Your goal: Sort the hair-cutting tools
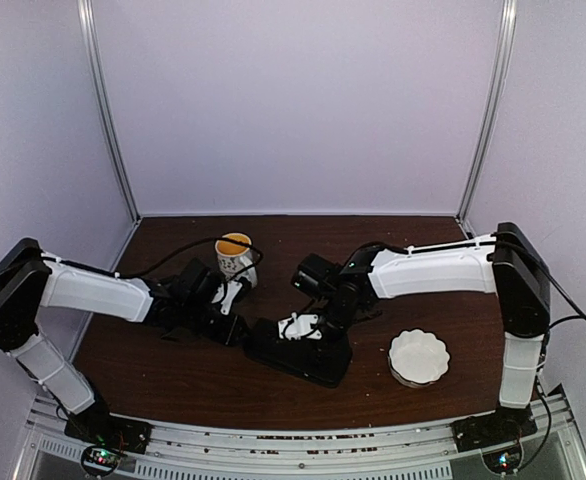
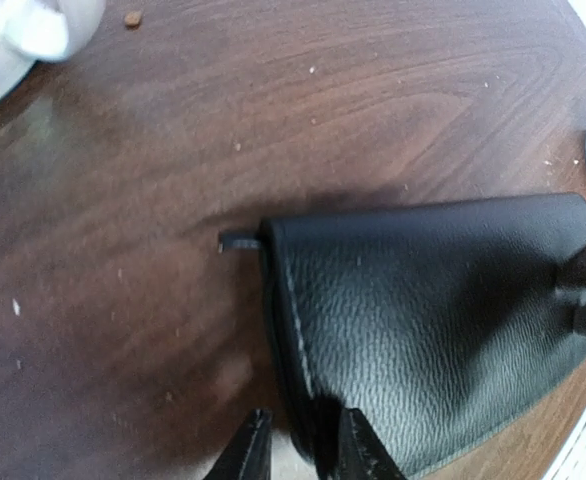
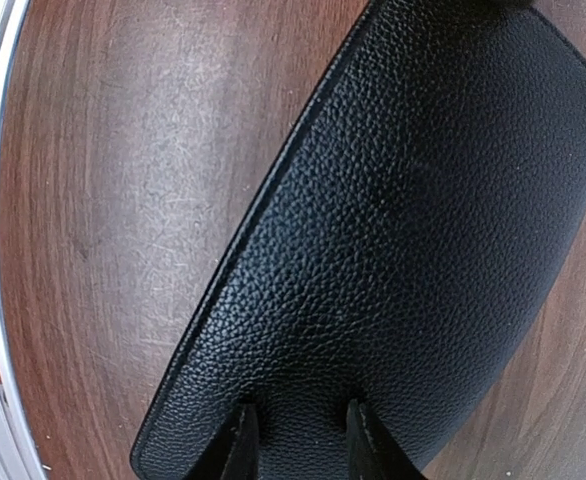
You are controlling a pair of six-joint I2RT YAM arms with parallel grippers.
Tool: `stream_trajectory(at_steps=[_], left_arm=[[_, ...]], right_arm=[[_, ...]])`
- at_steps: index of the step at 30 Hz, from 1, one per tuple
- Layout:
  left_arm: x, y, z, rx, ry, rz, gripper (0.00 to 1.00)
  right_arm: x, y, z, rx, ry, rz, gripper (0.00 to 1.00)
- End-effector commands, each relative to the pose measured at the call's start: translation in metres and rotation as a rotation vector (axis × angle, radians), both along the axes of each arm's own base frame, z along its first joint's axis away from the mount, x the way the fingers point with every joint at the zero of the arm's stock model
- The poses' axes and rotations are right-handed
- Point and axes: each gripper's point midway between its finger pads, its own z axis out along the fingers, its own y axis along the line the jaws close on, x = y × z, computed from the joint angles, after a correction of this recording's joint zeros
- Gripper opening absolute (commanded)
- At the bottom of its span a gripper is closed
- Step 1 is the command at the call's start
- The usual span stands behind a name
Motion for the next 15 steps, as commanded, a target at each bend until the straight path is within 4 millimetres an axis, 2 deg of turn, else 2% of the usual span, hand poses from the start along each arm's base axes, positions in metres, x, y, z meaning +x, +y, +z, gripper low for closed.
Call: stream_trajectory(at_steps=[1, 4, 6, 11, 15], left_arm=[[-0.019, 0.012, -0.003, 0.004, 0.046, 0.014, 0.28], [-0.017, 0.017, 0.001, 0.014, 0.016, 0.026, 0.3], [-0.013, 0.022, 0.003, 0.037, -0.009, 0.042, 0.33], [-0.006, 0.031, 0.002, 0.085, -0.037, 0.081, 0.36], [-0.002, 0.037, 0.012, 0.066, -0.085, 0.119, 0.37]], right_arm=[[0.048, -0.042, -0.025, -0.145, -0.147, -0.048, 0.31], [0.058, -0.05, -0.011, -0.138, -0.17, -0.04, 0.31], [0.058, -0.049, 0.004, -0.101, -0.147, -0.029, 0.32], [0.041, -0.028, 0.05, 0.093, 0.007, -0.044, 0.34], [0.029, -0.013, 0.065, 0.165, 0.081, -0.073, 0.37]])
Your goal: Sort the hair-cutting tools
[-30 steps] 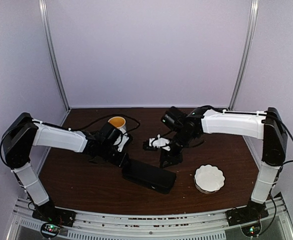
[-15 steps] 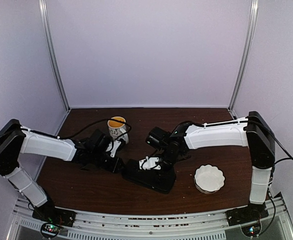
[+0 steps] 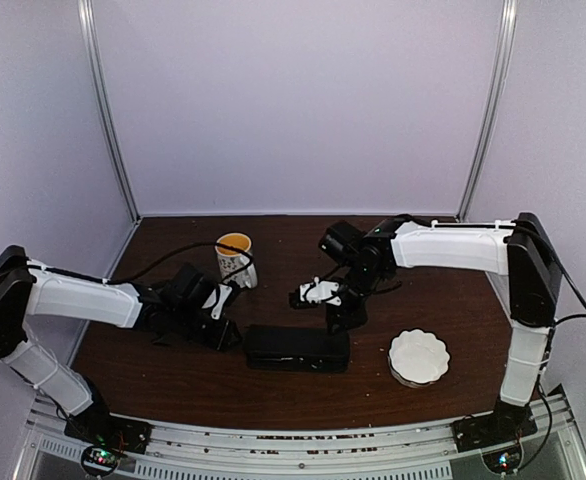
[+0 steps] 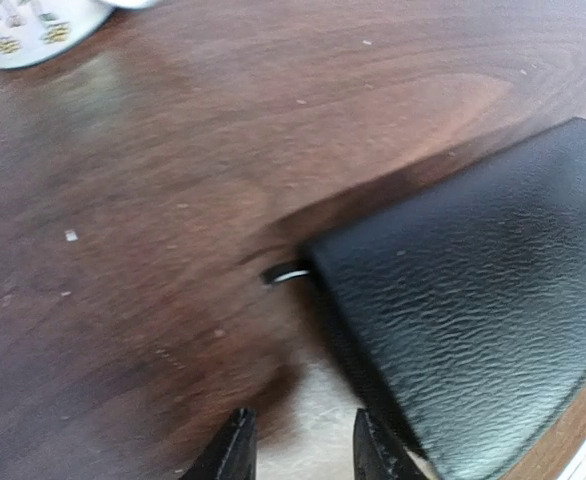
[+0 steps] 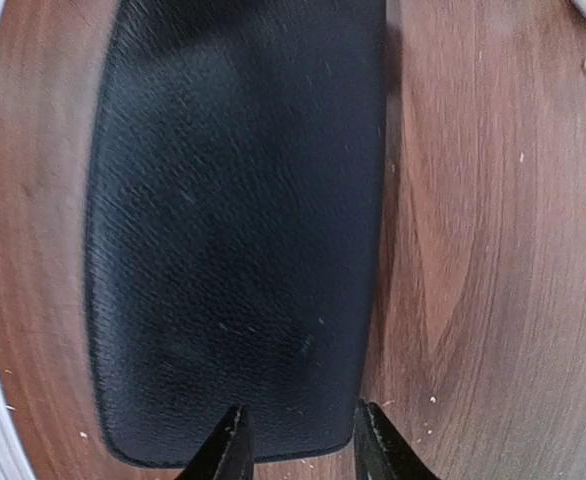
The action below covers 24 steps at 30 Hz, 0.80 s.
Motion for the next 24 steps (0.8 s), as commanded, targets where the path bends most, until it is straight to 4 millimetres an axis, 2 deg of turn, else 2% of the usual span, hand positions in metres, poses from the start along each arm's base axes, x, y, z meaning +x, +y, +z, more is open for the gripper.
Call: stream_trajectory(at_steps=[1, 6, 8, 11, 15, 19, 24], left_arm=[[0.008, 0.013, 0.017, -0.004, -0.084, 0.059, 0.38], [0.022, 0.035, 0.044, 0.065, -0.203, 0.099, 0.45], [0.028, 0.042, 0.055, 0.087, -0.245, 0.1, 0.49], [0.04, 0.053, 0.058, 0.109, -0.28, 0.095, 0.52], [0.051, 0.042, 0.056, 0.092, -0.303, -0.009, 0.52], [0.062, 0.03, 0.062, 0.061, -0.37, -0.04, 0.52], [0.07, 0.013, 0.045, 0.101, -0.369, -0.157, 0.5]], right_arm=[[-0.022, 0.026, 0.039, 0.126, 0.066, 0.005, 0.37], [-0.014, 0.043, 0.038, 0.127, -0.047, -0.042, 0.34], [-0.022, 0.053, 0.042, 0.159, -0.017, -0.038, 0.35], [-0.045, 0.065, 0.04, 0.167, 0.028, 0.033, 0.36], [-0.071, 0.071, 0.017, 0.111, 0.023, 0.137, 0.41], [-0.072, 0.062, -0.013, 0.007, 0.015, 0.142, 0.41], [-0.071, 0.042, -0.036, -0.076, -0.023, 0.175, 0.4]])
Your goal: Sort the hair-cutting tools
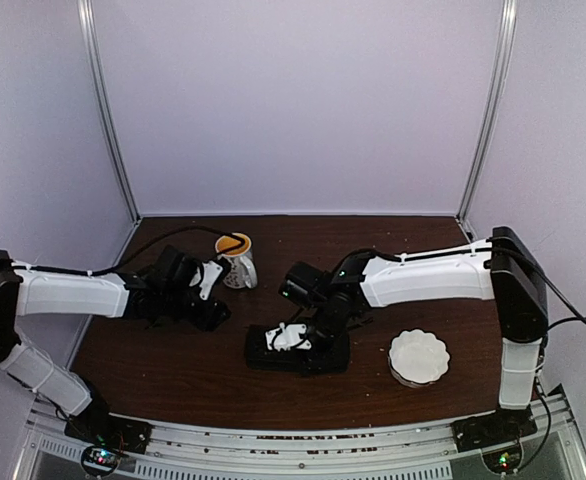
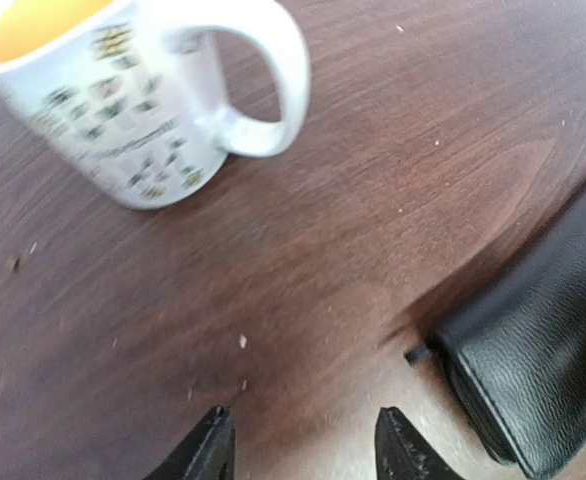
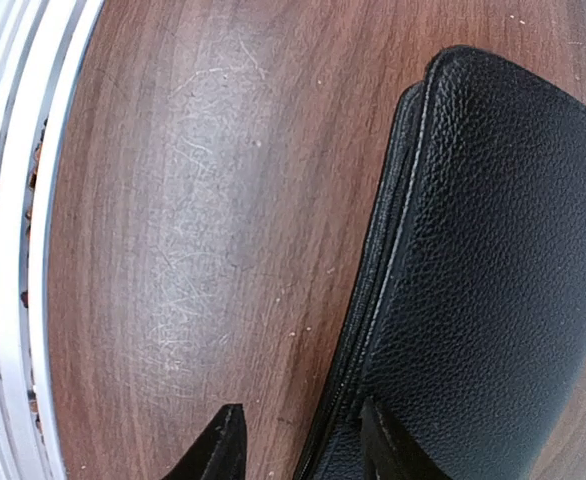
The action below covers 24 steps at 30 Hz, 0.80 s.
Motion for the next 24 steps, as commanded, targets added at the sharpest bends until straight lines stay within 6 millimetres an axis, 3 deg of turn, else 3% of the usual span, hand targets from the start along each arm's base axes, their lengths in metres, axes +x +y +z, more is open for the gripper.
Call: stream_trajectory(at_steps=[1, 6, 12, 18, 24], left_arm=[[0.019, -0.027, 0.007, 0.005, -0.088, -0.14, 0.5], [0.013, -0.039, 0.006, -0.019, -0.183, -0.277, 0.48], [-0.004, -0.059, -0.019, -0.017, -0.054, -0.444, 0.44], [-0.011, -0.057, -0.035, 0.007, -0.021, -0.477, 0.42], [-0.007, -0.053, -0.053, 0.08, -0.014, -0.476, 0.43]], right_arm=[[0.008, -0.025, -0.022, -0.105, -0.071, 0.023, 0.39], [0.013, -0.044, -0.035, -0.159, -0.128, 0.064, 0.38], [0.015, -0.072, -0.042, -0.227, -0.16, 0.128, 0.35], [0.02, -0.089, -0.042, -0.26, -0.196, 0.148, 0.35], [0.018, -0.087, -0.038, -0.257, -0.178, 0.158, 0.34]])
